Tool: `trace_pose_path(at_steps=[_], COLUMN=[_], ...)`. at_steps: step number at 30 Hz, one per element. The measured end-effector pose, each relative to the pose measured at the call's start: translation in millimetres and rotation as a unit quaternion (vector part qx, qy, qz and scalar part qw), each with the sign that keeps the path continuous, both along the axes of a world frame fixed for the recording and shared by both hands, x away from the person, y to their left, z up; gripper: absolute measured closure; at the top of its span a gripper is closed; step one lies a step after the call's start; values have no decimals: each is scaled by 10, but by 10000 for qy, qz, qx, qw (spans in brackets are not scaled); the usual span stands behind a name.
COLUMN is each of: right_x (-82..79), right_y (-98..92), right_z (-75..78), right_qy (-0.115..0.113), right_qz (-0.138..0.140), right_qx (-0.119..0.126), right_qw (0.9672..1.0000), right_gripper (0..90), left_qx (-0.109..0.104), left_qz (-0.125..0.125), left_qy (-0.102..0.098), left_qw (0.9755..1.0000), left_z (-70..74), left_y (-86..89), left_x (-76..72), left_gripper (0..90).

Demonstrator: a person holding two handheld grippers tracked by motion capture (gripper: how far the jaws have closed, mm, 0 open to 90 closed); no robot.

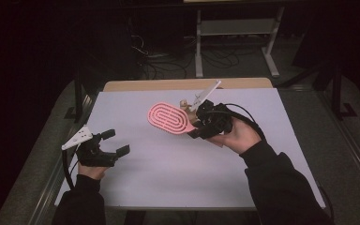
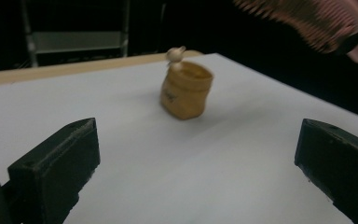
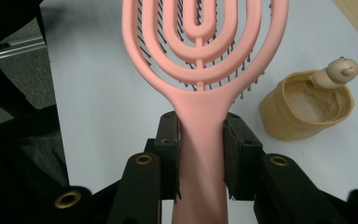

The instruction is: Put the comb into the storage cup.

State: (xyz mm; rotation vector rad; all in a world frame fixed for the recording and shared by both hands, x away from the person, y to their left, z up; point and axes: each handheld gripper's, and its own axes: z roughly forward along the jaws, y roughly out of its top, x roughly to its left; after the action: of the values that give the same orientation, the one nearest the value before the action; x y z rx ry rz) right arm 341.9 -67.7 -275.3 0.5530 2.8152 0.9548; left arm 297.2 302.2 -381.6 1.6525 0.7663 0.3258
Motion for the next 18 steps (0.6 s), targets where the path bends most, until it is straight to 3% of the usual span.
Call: trace_pose_path(at_steps=[7, 13, 18], right_x=[-11, -18, -29], right_y=[-2, -24, -44], right_z=[79, 130, 155], right_qy=[-82, -177, -231], right_qz=[-8, -14, -78], right_qx=[10, 72, 129], right_qw=[10000, 9998, 9996], right_gripper=[687, 687, 687], left_qx=[0, -274, -284], left_qz=[-158, -147, -320], left_qy=[-14, 88, 212], left_qw=[9999, 9995, 9989], left_z=[123, 193, 246], left_y=[-129, -149, -256], left_x=[-14, 24, 63], left_gripper=[0, 0, 0])
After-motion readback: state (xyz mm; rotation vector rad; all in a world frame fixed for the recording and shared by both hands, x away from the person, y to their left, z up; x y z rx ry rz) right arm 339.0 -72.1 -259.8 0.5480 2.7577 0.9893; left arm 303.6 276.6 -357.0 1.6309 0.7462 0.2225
